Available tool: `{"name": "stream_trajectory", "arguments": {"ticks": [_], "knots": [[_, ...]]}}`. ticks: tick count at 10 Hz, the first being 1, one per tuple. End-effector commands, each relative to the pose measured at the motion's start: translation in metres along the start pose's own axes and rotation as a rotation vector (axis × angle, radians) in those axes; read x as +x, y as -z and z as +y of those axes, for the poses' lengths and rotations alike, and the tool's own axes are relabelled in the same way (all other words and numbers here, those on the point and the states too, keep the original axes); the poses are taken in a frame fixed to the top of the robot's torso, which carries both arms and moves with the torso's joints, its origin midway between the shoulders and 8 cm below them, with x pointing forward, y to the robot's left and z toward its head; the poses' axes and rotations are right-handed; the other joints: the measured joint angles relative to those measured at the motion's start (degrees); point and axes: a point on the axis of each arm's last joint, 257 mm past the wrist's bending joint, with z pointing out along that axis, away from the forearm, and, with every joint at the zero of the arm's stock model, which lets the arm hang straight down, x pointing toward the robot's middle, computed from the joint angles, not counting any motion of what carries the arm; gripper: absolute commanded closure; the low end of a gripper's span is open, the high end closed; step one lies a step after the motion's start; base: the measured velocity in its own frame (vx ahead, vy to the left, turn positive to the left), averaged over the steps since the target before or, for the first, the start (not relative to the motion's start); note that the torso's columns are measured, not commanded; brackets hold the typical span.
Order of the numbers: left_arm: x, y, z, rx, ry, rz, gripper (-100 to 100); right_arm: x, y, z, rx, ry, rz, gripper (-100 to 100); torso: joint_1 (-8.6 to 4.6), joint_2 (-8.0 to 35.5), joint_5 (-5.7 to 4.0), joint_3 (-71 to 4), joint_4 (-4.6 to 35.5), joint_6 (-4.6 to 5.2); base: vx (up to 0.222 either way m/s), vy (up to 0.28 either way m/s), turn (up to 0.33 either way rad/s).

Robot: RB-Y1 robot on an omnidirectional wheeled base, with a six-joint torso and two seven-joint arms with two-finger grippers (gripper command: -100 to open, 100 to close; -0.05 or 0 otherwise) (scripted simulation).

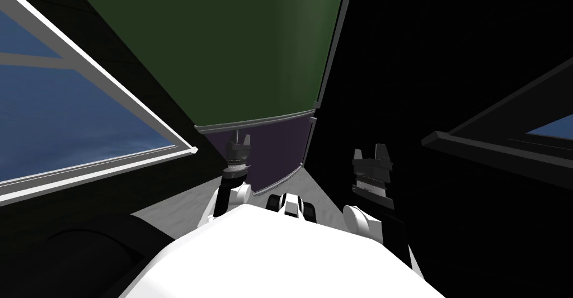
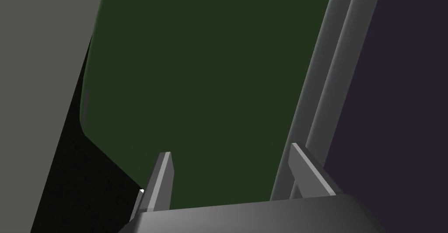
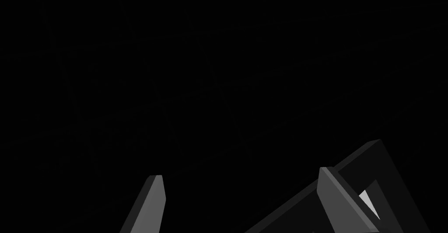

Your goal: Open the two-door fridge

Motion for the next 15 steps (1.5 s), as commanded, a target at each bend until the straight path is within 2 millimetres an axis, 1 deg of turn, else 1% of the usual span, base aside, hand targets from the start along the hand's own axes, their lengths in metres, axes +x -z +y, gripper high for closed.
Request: {"name": "stream_trajectory", "arguments": {"ticks": [1, 4, 5, 6, 7, 8, 9, 10, 11, 12, 13, 14, 15], "knots": [[0.008, -0.005, 0.012, -0.016, 0.021, 0.050, -100, 0.000, 0.000, 0.000, 0.001, 0.000, 0.000, 0, -0.01, 1.9, 0.00, -4.0, 1.9, 0.01, 0.005, -0.018, -0.007], [0.018, -0.018, 0.039, -0.054, 0.075, 0.103, -100, 0.000, 0.000, 0.000, 0.001, 0.000, 0.000, 0, -0.04, 2.6, -0.01, -5.4, 2.7, 0.00, 0.002, -0.036, -0.010], [0.019, -0.020, 0.038, -0.050, 0.076, 0.104, -100, 0.000, 0.000, 0.000, 0.001, 0.000, 0.000, 0, -0.05, 2.7, -0.01, -5.4, 2.7, 0.00, 0.008, -0.036, -0.001], [0.022, -0.026, 0.050, -0.068, 0.099, 0.117, -100, 0.000, 0.000, 0.000, 0.001, 0.000, 0.000, 0, 0.00, 2.7, 0.00, -5.4, 2.7, -0.01, 0.005, -0.036, -0.006], [0.023, -0.028, 0.066, -0.101, 0.121, 0.125, -100, 0.000, 0.000, 0.000, 0.001, 0.000, 0.000, 0, 0.01, 2.7, 0.01, -5.4, 2.7, 0.00, 0.005, -0.052, -0.014], [0.026, -0.035, 0.061, -0.081, 0.127, 0.129, -100, 0.000, 0.000, 0.000, 0.001, 0.000, 0.000, 0, -0.04, 2.7, -0.01, -5.4, 2.7, 0.00, 0.008, -0.043, -0.005], [0.027, -0.039, 0.077, -0.114, 0.150, 0.135, -100, 0.000, 0.000, 0.000, 0.001, 0.000, 0.000, 0, 0.01, 2.7, -0.01, -5.4, 2.7, -0.01, 0.009, -0.038, -0.010], [0.029, -0.044, 0.073, -0.099, 0.154, 0.138, -100, 0.000, 0.000, 0.000, 0.001, 0.000, 0.000, 0, 0.03, 2.7, 0.01, -5.4, 2.7, 0.00, 0.004, -0.026, -0.002], [0.031, -0.050, 0.090, -0.133, 0.179, 0.142, -100, 0.000, 0.000, 0.000, 0.001, 0.000, 0.000, 0, 0.05, 2.7, 0.01, -5.4, 2.7, 0.00, 0.001, -0.036, -0.012], [0.033, -0.055, 0.086, -0.118, 0.183, 0.146, -100, 0.000, 0.000, 0.000, 0.001, 0.000, 0.000, 0, -0.01, 2.7, 0.00, -5.4, 2.7, 0.00, 0.003, -0.034, -0.005], [0.034, -0.060, 0.104, -0.156, 0.207, 0.147, -100, 0.000, 0.000, 0.000, 0.001, 0.000, 0.000, 0, -0.01, 2.7, -0.01, -5.4, 2.7, -0.01, 0.008, -0.040, -0.011], [0.037, -0.067, 0.099, -0.138, 0.212, 0.152, -100, 0.000, 0.000, 0.000, 0.001, 0.000, 0.000, 0, -0.02, 2.7, 0.00, -5.4, 2.7, 0.00, 0.009, -0.033, -0.003], [0.037, -0.072, 0.118, -0.179, 0.237, 0.150, -100, 0.000, 0.000, 0.000, 0.001, 0.000, 0.000, 0, 0.01, 2.6, 0.00, -5.4, 2.7, 0.00, 0.013, -0.043, -0.010]]}}
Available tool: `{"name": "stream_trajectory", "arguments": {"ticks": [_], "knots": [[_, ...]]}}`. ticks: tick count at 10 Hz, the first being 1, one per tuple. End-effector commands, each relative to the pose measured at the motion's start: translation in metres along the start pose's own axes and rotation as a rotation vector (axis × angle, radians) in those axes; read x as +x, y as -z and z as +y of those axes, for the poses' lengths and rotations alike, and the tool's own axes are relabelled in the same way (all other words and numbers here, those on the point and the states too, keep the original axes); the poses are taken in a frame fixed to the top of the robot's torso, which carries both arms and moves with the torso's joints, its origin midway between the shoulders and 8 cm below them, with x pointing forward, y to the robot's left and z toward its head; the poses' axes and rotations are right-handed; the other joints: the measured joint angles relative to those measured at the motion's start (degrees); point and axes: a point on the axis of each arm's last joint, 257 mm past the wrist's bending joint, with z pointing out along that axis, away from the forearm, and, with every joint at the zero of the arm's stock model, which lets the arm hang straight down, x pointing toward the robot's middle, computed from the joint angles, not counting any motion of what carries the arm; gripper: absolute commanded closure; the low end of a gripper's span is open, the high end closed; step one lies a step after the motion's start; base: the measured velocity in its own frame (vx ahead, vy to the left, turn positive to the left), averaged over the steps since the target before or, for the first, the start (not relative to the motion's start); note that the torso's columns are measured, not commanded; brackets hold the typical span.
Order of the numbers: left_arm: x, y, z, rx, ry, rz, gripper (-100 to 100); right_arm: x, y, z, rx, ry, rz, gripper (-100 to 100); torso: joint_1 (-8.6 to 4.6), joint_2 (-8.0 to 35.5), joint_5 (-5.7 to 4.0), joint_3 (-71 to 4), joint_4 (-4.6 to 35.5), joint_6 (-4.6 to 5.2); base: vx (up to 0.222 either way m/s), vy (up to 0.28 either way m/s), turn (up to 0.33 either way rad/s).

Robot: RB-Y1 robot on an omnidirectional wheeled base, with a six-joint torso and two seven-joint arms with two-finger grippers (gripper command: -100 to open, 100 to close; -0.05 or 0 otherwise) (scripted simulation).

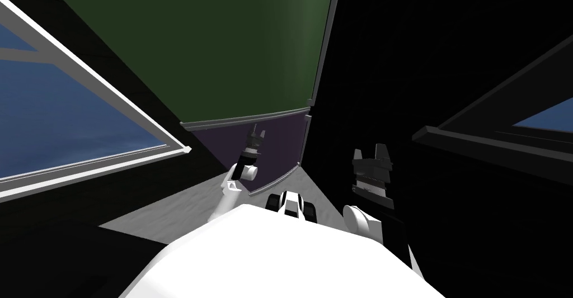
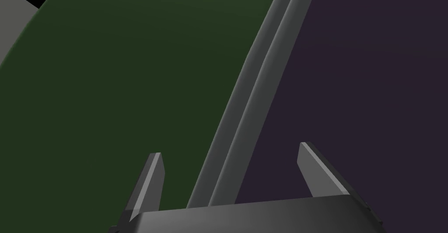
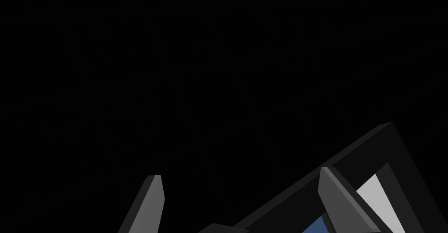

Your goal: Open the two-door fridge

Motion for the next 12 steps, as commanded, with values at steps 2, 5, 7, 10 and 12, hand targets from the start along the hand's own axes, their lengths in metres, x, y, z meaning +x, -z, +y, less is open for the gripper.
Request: {"name": "stream_trajectory", "arguments": {"ticks": [2, 5, 7, 10, 12], "knots": [[-0.003, -0.026, 0.028, -0.055, 0.065, 0.002, -100, 0.000, 0.000, 0.000, 0.000, 0.000, 0.000, 0, -0.02, 0.0, -0.01, 0.0, 0.0, 0.00, 0.010, -0.046, -0.007], [-0.001, -0.047, 0.035, -0.065, 0.099, 0.008, -100, 0.000, 0.000, 0.000, 0.000, 0.000, 0.000, 0, -0.01, 0.0, 0.00, 0.0, 0.0, 0.00, 0.004, -0.043, -0.007], [-0.004, -0.058, 0.050, -0.099, 0.129, 0.001, -100, 0.000, 0.000, 0.000, 0.000, 0.000, 0.000, 0, 0.07, 0.0, 0.02, 0.0, 0.0, -0.01, 0.003, -0.024, -0.005], [-0.001, -0.081, 0.056, -0.110, 0.163, 0.005, -100, 0.000, 0.000, 0.000, 0.000, 0.000, 0.000, 0, -0.06, 0.0, -0.01, 0.0, 0.0, 0.00, 0.010, -0.041, -0.007], [-0.003, -0.093, 0.069, -0.144, 0.194, -0.005, -100, 0.000, 0.000, 0.000, 0.000, 0.000, 0.000, 0, 0.05, 0.0, 0.01, 0.0, 0.0, 0.00, 0.007, -0.033, -0.005]]}}
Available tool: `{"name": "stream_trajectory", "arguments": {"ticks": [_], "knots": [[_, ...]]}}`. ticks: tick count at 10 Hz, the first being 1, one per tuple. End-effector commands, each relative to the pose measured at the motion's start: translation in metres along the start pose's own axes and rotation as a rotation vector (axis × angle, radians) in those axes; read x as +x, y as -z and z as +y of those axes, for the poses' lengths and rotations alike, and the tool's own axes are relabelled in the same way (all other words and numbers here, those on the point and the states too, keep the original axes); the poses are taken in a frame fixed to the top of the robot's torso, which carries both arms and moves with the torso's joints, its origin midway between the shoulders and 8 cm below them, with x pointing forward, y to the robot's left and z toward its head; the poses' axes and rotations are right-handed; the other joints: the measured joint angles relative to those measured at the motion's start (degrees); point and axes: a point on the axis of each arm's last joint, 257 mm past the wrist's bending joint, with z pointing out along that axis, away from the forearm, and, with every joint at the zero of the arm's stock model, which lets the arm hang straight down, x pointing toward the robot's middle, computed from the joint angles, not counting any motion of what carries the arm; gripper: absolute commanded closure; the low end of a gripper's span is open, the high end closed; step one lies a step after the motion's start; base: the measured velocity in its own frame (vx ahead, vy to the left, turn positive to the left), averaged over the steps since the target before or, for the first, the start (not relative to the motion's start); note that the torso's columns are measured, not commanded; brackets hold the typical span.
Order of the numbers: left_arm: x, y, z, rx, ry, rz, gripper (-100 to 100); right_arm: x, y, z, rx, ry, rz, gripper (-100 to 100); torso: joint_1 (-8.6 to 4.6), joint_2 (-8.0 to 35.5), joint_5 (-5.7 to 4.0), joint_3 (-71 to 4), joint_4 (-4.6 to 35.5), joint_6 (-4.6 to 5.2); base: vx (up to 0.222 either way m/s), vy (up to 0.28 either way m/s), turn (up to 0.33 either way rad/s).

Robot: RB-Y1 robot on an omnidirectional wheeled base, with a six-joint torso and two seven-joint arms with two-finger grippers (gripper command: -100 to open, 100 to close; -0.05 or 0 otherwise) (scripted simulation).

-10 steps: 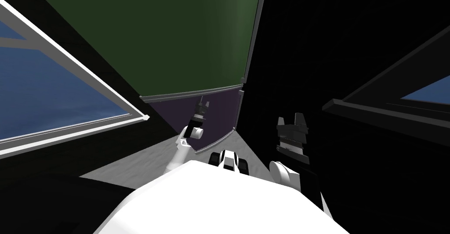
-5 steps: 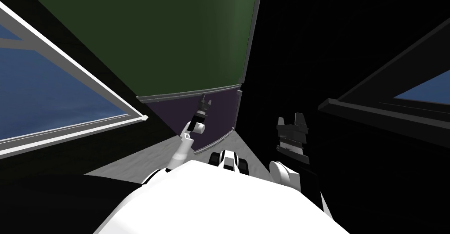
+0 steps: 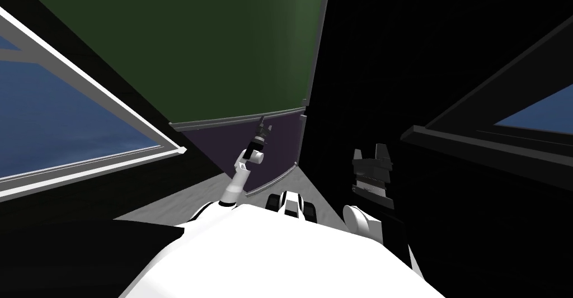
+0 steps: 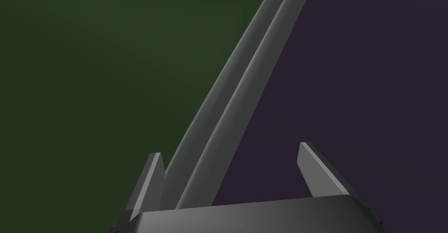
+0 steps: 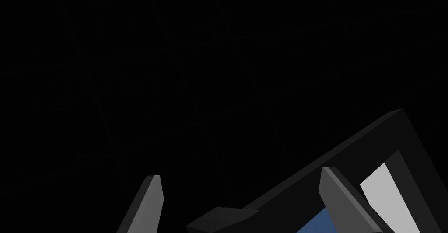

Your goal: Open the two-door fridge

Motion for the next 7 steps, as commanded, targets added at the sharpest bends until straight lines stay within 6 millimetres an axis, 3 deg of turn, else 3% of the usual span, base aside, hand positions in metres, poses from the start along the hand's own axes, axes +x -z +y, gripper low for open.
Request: {"name": "stream_trajectory", "arguments": {"ticks": [1, 2, 3, 4, 6, 7], "knots": [[0.000, -0.022, 0.005, -0.019, 0.034, -0.001, -100, 0.000, 0.000, 0.000, 0.000, 0.000, 0.000, 0, -0.07, 0.0, -0.01, 0.0, 0.0, 0.01, 0.004, -0.040, -0.004], [-0.006, -0.031, 0.019, -0.060, 0.064, -0.017, -100, 0.000, 0.000, 0.000, 0.000, 0.000, 0.000, 0, -0.06, 0.0, -0.02, 0.0, 0.0, 0.01, 0.002, -0.054, -0.010], [0.000, -0.040, 0.011, -0.042, 0.067, -0.005, -100, 0.000, 0.000, 0.000, 0.000, 0.000, 0.000, 0, -0.10, 0.0, -0.02, 0.0, 0.0, 0.01, -0.010, -0.050, 0.030], [-0.009, -0.045, 0.031, -0.095, 0.095, -0.029, -100, 0.000, 0.000, 0.000, 0.000, 0.000, 0.000, 0, -0.13, -0.2, -0.14, -0.2, 0.1, 0.18, -0.001, -0.043, -0.011], [0.001, -0.058, 0.017, -0.066, 0.099, -0.010, -100, 0.000, 0.000, 0.000, 0.000, 0.000, 0.000, 0, -0.15, -0.7, -0.21, -0.6, 0.0, 0.30, -0.007, -0.030, -0.015], [-0.003, -0.069, 0.030, -0.106, 0.128, -0.026, -100, 0.000, 0.000, 0.000, 0.000, 0.000, 0.000, 0, -0.08, -0.6, -0.09, -0.5, -0.1, 0.12, 0.035, -0.035, -0.016]]}}
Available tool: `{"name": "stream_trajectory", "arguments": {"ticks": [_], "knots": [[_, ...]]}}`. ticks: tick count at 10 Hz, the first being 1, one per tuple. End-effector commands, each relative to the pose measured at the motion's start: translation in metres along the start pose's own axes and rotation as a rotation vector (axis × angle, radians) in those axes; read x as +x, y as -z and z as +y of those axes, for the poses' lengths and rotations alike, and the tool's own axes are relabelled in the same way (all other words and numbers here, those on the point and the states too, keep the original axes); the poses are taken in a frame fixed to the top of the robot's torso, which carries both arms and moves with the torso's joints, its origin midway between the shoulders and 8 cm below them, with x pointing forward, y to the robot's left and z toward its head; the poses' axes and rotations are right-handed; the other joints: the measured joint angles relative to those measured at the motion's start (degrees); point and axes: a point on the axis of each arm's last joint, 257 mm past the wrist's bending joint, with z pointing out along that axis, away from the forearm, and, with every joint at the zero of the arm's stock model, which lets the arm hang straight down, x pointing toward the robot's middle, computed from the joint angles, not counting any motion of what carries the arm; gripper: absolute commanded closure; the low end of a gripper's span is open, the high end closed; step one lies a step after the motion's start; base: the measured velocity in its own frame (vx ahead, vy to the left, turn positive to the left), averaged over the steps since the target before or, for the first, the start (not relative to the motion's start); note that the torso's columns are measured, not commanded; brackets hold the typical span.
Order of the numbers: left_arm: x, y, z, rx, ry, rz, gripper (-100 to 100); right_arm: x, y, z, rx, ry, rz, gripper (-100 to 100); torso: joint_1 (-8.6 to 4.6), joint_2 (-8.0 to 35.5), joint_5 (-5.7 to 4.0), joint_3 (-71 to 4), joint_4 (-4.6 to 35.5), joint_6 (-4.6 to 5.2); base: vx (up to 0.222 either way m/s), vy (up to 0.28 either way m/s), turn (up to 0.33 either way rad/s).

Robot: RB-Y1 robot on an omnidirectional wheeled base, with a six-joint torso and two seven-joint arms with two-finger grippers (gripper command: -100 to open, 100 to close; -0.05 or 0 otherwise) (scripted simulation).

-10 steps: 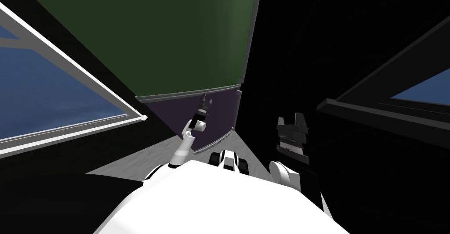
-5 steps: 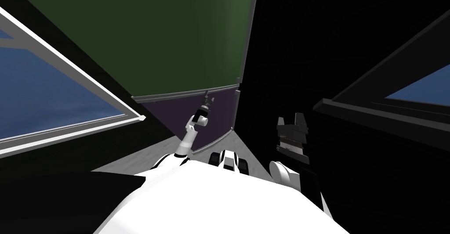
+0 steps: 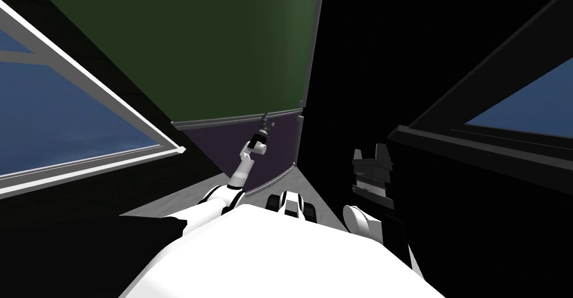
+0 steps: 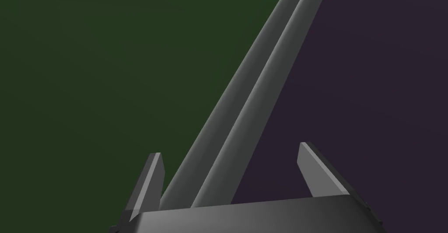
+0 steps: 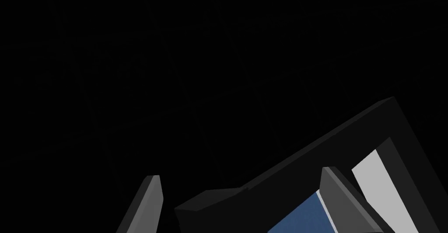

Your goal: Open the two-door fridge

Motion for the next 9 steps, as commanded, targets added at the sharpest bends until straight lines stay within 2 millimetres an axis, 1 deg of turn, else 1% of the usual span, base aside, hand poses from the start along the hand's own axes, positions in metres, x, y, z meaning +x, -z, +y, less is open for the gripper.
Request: {"name": "stream_trajectory", "arguments": {"ticks": [1, 2, 3, 4, 5, 6, 8, 9], "knots": [[0.009, -0.020, 0.000, -0.013, 0.033, 0.002, -100, 0.000, 0.000, 0.000, 0.000, 0.000, 0.000, 0, -0.01, 0.2, 0.06, 0.2, 0.0, -0.06, 0.035, -0.037, 0.004], [0.006, -0.029, 0.008, -0.047, 0.061, -0.013, -100, 0.000, 0.000, 0.000, 0.000, 0.000, 0.000, 0, 0.06, 0.3, 0.10, 0.3, 0.0, -0.07, 0.020, -0.055, -0.005], [0.011, -0.038, 0.003, -0.037, 0.063, -0.004, -100, 0.000, 0.000, 0.000, 0.000, 0.000, 0.000, 0, 0.04, 0.4, 0.10, 0.3, 0.0, -0.05, 0.004, -0.051, 0.003], [0.009, -0.047, 0.011, -0.070, 0.089, -0.018, -100, 0.000, 0.000, 0.000, 0.000, 0.000, 0.000, 0, 0.08, 0.4, 0.08, 0.3, 0.0, -0.02, -0.003, -0.056, 0.002], [0.014, -0.055, 0.006, -0.062, 0.091, -0.010, -100, 0.000, 0.000, 0.000, 0.000, 0.000, 0.000, 0, 0.02, 0.3, 0.04, 0.2, 0.0, 0.04, 0.003, -0.041, -0.011], [0.011, -0.061, 0.014, -0.095, 0.116, -0.025, -100, 0.000, 0.000, 0.000, 0.000, 0.000, 0.000, 0, 0.04, 0.2, 0.05, 0.2, 0.0, -0.01, 0.000, -0.045, 0.017], [0.017, -0.071, 0.008, -0.086, 0.117, -0.016, -100, 0.000, 0.000, 0.000, 0.000, 0.000, 0.000, 0, -0.01, -0.1, -0.01, -0.1, 0.0, 0.11, 0.005, -0.029, -0.014], [0.015, -0.080, 0.018, -0.123, 0.140, -0.033, -100, 0.000, 0.000, 0.000, 0.000, 0.000, 0.000, 0, 0.05, 0.0, 0.04, 0.0, 0.0, 0.03, -0.002, -0.041, 0.028]]}}
